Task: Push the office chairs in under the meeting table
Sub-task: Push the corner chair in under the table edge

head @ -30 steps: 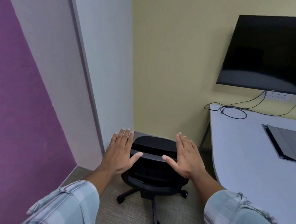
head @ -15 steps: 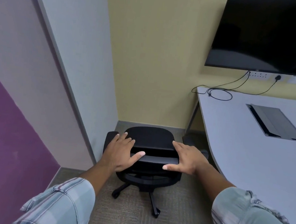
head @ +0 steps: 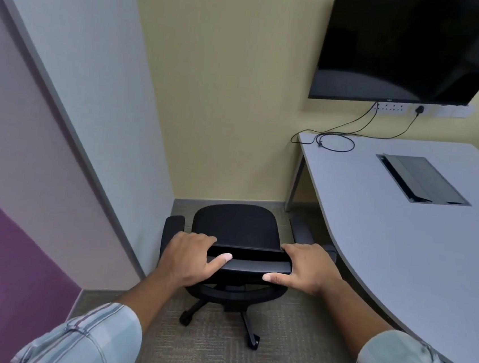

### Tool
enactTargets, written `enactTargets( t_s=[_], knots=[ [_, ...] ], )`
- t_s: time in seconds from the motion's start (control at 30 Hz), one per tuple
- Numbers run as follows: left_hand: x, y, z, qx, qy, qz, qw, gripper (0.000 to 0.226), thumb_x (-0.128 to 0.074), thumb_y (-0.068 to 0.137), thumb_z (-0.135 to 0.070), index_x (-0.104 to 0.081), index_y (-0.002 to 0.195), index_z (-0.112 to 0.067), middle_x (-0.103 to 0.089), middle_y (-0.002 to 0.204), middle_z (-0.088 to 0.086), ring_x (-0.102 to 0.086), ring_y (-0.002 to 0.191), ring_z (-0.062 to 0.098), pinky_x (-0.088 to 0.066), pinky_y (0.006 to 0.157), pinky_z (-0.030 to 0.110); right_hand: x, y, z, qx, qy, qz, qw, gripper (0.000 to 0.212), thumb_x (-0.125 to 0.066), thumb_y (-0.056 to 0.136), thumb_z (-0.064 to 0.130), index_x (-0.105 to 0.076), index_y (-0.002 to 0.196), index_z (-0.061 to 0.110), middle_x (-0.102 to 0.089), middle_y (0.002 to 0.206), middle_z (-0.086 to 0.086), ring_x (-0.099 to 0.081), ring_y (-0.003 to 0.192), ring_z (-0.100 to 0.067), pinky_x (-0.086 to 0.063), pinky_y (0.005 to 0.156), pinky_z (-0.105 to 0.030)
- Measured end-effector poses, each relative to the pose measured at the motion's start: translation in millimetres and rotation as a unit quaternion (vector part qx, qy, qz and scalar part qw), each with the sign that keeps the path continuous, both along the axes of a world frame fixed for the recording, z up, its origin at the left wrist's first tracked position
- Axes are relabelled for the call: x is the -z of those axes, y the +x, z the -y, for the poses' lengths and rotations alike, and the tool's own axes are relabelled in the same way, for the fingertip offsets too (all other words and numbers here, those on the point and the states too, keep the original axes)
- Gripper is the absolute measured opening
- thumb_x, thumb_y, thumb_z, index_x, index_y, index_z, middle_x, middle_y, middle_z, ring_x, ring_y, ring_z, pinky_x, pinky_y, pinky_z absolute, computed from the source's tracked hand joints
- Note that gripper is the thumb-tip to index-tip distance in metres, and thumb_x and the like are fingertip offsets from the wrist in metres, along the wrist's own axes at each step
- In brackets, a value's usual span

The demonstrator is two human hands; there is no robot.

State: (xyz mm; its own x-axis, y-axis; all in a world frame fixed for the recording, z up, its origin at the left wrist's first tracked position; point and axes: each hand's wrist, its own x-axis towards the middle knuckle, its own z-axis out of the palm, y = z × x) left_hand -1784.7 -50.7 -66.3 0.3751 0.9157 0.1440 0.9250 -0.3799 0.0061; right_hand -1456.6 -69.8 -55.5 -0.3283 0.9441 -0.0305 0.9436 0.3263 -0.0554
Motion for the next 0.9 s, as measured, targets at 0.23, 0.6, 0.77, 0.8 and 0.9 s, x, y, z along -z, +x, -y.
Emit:
enactTargets(
  t_s=[0.23,0.6,0.77,0.8,0.9],
  knots=[
    [-4,-12,-24,0.044,0.004,0.009,0.999,0.102,-0.01,0.095,-0.092,-0.073,0.139,-0.024,-0.081,0.114,-0.007,-0.074,0.103,0.018,-0.055,0.095,0.042,3,-18,6,0.043,0.017,0.018,0.999,0.126,-0.016,0.069,0.116,-0.067,0.13,0.017,-0.077,0.117,0.0,-0.072,0.104,-0.025,-0.055,0.1,-0.049],
    [-15,5,-77,0.112,-0.005,-0.012,0.994,0.092,-0.013,0.094,-0.083,-0.074,0.135,-0.027,-0.08,0.115,-0.006,-0.072,0.104,0.019,-0.048,0.088,0.038,-2,-17,-4,0.101,0.046,0.004,0.994,0.104,-0.02,0.073,0.113,-0.062,0.102,0.022,-0.068,0.091,0.003,-0.062,0.082,-0.022,-0.051,0.083,-0.047],
    [-17,18,-114,0.146,-0.015,-0.006,0.989,0.085,-0.016,0.096,-0.079,-0.076,0.126,-0.027,-0.08,0.105,-0.006,-0.071,0.097,0.021,-0.05,0.084,0.04,-1,-12,-20,0.128,0.064,0.001,0.99,0.096,-0.02,0.075,0.112,-0.056,0.092,0.025,-0.067,0.089,0.004,-0.061,0.08,-0.022,-0.048,0.081,-0.045],
    [-18,20,-122,0.153,-0.017,-0.002,0.988,0.083,-0.017,0.096,-0.079,-0.078,0.119,-0.027,-0.079,0.1,-0.007,-0.071,0.093,0.021,-0.05,0.082,0.041,0,-11,-23,0.136,0.066,0.0,0.989,0.096,-0.02,0.075,0.112,-0.057,0.092,0.025,-0.068,0.09,0.003,-0.062,0.082,-0.023,-0.049,0.084,-0.045],
    [-18,26,-150,0.166,-0.018,-0.001,0.986,0.076,-0.019,0.098,-0.078,-0.076,0.1,-0.028,-0.074,0.086,-0.008,-0.069,0.084,0.019,-0.05,0.076,0.042,2,-10,-37,0.155,0.071,-0.013,0.985,0.098,-0.019,0.075,0.112,-0.058,0.096,0.025,-0.07,0.095,0.001,-0.064,0.088,-0.025,-0.05,0.091,-0.047]
  ],
)
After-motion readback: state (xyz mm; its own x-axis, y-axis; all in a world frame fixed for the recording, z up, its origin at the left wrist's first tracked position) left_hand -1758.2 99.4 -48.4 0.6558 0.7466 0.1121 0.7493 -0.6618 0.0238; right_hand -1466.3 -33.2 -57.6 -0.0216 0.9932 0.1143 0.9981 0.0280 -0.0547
